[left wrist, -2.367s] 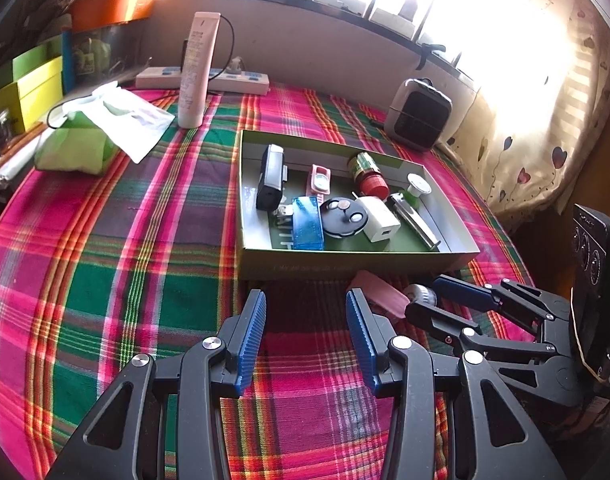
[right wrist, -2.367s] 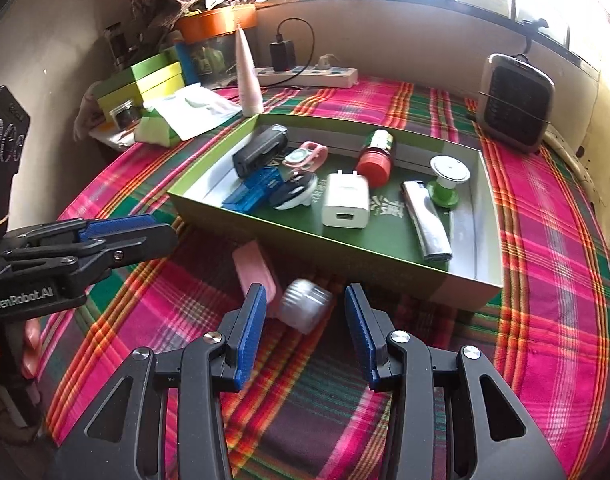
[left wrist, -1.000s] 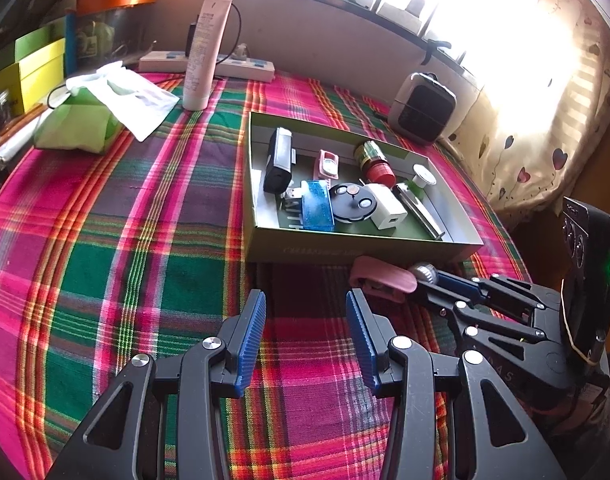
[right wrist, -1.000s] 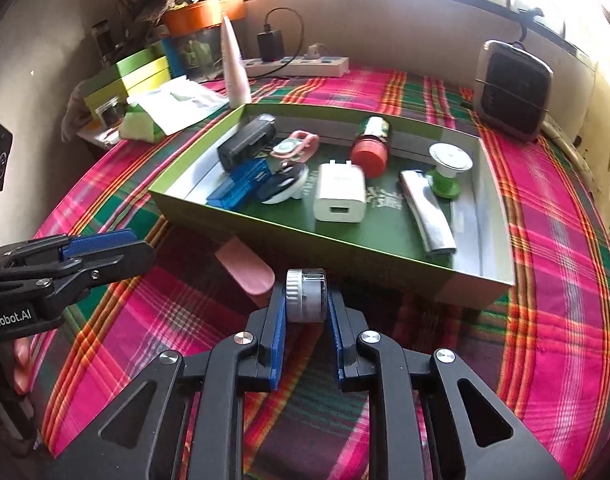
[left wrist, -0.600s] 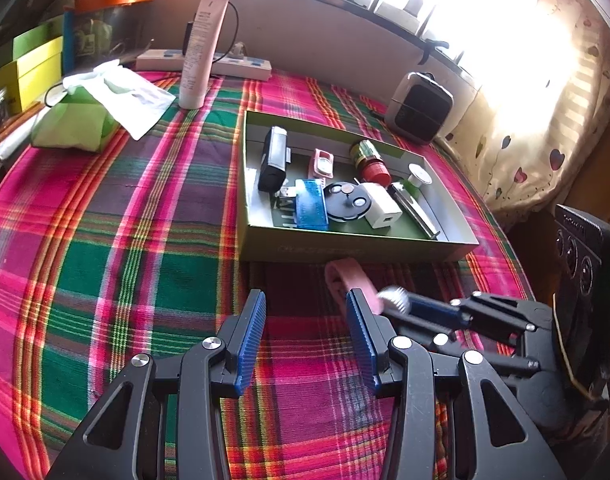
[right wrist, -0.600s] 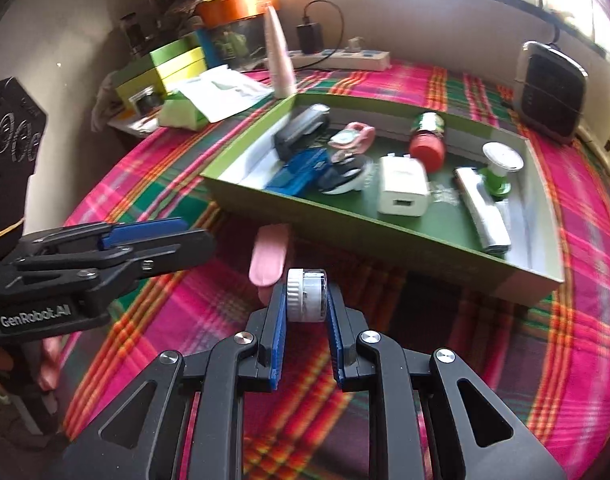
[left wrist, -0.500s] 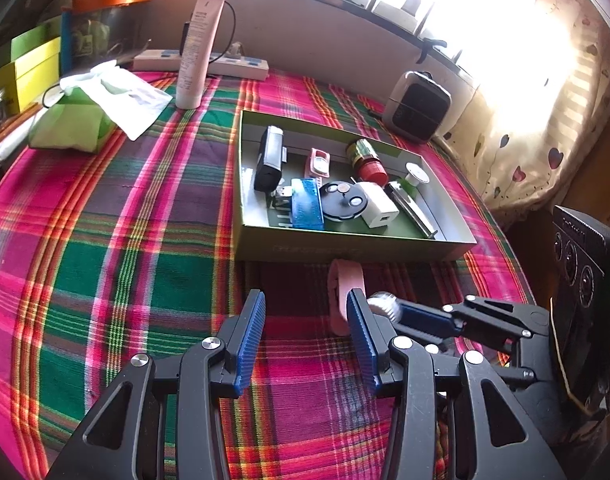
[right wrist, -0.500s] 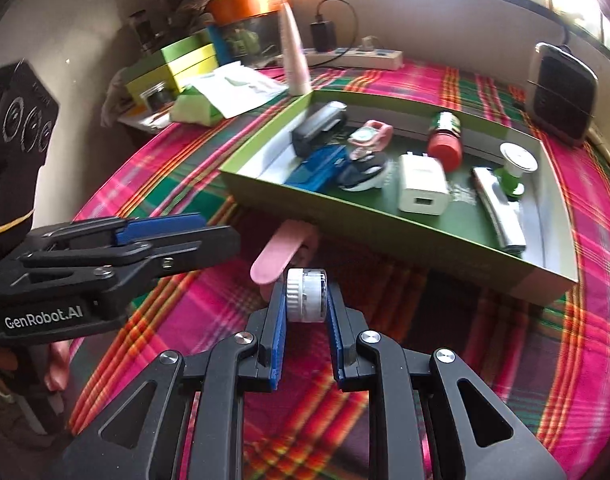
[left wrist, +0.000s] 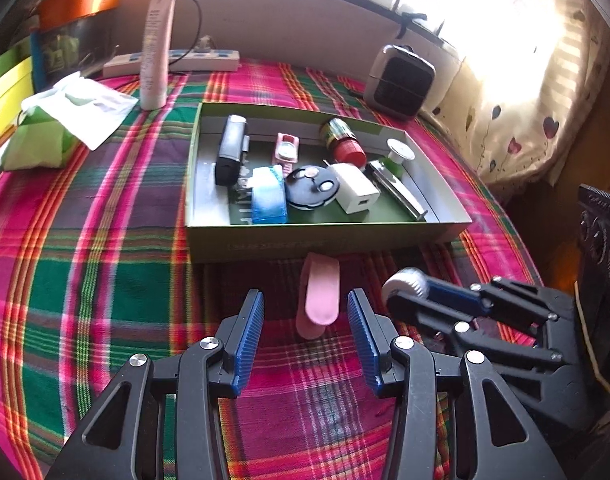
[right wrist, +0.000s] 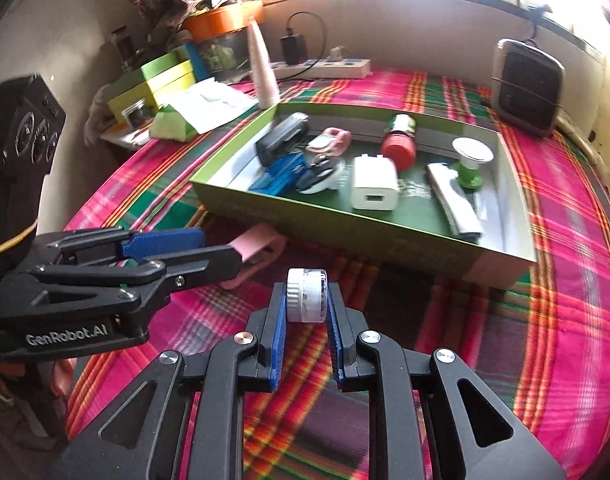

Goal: Organize rigid objects
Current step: 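Grasp the pink plastic piece with the left tool while the right tool holds the cap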

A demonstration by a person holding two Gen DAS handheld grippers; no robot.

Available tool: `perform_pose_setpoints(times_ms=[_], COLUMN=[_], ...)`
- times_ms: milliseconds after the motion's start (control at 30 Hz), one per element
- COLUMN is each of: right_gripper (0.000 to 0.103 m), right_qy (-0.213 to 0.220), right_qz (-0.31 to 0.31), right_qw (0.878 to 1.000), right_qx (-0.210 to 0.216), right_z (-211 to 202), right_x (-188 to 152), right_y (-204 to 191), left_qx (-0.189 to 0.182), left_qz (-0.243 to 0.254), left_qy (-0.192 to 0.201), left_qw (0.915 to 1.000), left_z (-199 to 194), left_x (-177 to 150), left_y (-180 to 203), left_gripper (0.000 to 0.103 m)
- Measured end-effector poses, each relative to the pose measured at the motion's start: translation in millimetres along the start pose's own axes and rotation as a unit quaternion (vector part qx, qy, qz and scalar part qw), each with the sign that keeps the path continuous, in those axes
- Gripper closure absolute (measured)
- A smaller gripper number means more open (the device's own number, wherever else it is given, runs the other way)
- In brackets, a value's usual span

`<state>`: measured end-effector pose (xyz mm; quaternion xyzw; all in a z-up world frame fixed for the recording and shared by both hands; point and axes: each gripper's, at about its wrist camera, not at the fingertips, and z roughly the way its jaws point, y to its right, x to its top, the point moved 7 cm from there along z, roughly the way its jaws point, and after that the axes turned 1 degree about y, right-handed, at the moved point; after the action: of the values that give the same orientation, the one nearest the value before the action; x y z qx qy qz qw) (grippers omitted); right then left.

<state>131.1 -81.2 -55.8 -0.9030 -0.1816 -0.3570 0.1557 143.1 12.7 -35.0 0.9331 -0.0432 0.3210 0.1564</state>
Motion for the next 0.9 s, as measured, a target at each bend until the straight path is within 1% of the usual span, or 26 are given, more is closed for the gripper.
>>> perform_pose_setpoints(times_ms=[67, 233, 500, 733, 800, 867, 900], right_gripper=[0.083, 0.083, 0.083, 0.083, 0.083, 0.083, 0.083], right_qy=[0.005, 0.008, 0.022, 0.028, 0.027, 0.026, 0.026], right_qz=[0.004, 0.012, 0.017, 0.014, 0.015, 0.018, 0.02], right_qw=[1.0, 1.0, 0.999, 0.999, 0.999, 0.999, 0.999], right_qx=[-0.005, -0.015, -0.023, -0.032, -0.032, -0.031, -0.031], right_z=[-3, -6, -12, -13, -13, -12, -12], right_x=[0, -2, -1, -2, -3, -3, -3], right_y=[4, 14, 20, 22, 23, 24, 25], left_qx=[0.012, 0.03, 0.061, 0.072, 0.076, 0.081, 0.083], left_qz=[0.007, 0.017, 0.04, 0.047, 0.05, 0.05, 0.049], left_qy=[-0.003, -0.01, -0.003, 0.005, 0.006, 0.008, 0.009], left_qw=[0.9999, 0.9994, 0.9973, 0.9962, 0.9958, 0.9954, 0.9953], left_z=[4, 10, 16, 18, 19, 18, 18], left_x=[0, -1, 3, 4, 4, 4, 4], left_y=[1, 2, 5, 6, 6, 5, 5], left_gripper=[0.06, 0.06, 0.06, 0.06, 0.062, 0.069, 0.071])
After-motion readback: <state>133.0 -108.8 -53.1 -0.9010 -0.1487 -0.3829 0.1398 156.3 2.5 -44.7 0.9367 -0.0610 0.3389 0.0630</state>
